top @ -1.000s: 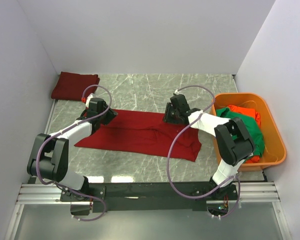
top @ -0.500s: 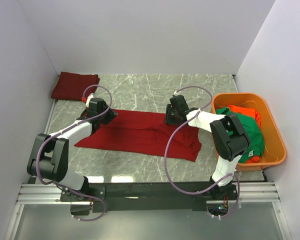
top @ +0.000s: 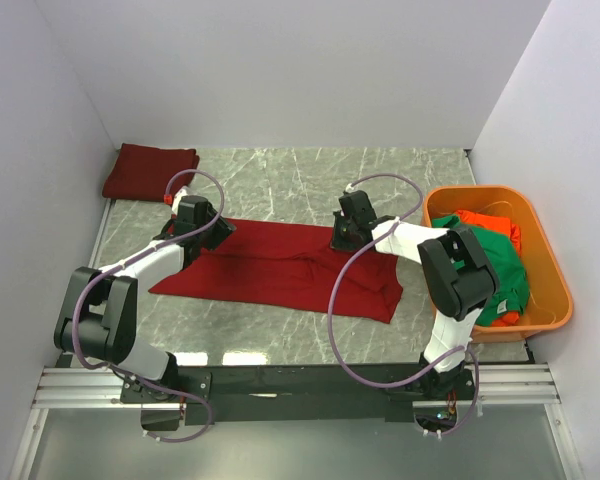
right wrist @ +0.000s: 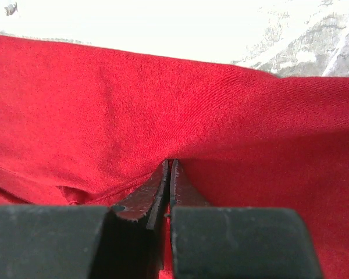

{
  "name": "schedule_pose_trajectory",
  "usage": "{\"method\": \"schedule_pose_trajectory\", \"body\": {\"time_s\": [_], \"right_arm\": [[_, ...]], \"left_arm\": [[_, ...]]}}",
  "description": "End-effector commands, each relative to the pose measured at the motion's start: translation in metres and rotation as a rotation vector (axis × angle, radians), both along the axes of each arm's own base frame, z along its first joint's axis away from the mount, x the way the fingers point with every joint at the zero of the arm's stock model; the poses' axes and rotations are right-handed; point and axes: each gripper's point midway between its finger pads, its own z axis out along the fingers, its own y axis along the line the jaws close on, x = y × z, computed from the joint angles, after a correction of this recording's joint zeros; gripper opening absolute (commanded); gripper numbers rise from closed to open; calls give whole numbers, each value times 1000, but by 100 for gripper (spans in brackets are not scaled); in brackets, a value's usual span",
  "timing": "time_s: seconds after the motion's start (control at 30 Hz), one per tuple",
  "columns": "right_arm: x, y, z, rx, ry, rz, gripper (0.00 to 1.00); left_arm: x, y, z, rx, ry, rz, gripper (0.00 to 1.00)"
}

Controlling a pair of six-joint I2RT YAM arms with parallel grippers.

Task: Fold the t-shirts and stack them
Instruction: Fold the tshirt

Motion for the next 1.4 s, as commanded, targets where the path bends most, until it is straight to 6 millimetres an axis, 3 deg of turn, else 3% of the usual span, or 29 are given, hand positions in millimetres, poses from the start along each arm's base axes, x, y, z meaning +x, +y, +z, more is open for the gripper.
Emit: {"method": "schedule_pose_trajectory", "body": {"time_s": [0.0,0.33,0.6,0.8,1.07,1.17,1.27,1.37], "right_arm": [[13,6,22,42,-59,-11,2],[2,10,53,111,-97,0,0],[-21,22,76,160,-125,34,0],[-45,36,80,183,-126,70,0],[-72,66,64,196,-95,110,0],[-78,72,55,189,-78,120,5],[-82,73,49,179,-64,119,17],[-83,74,54,177,-84,124,28]], "left_arm": [[9,-4,21,-4,-59,-12,44],[7,-4,25,-7,-66,-15,44],[5,-3,27,-7,-74,-16,44],[4,-2,27,-8,-75,-14,45],[2,-4,21,-16,-66,-18,44],[2,-5,20,-22,-67,-22,45],[1,-6,17,-25,-62,-27,45],[2,-7,17,-29,-62,-31,45]]}}
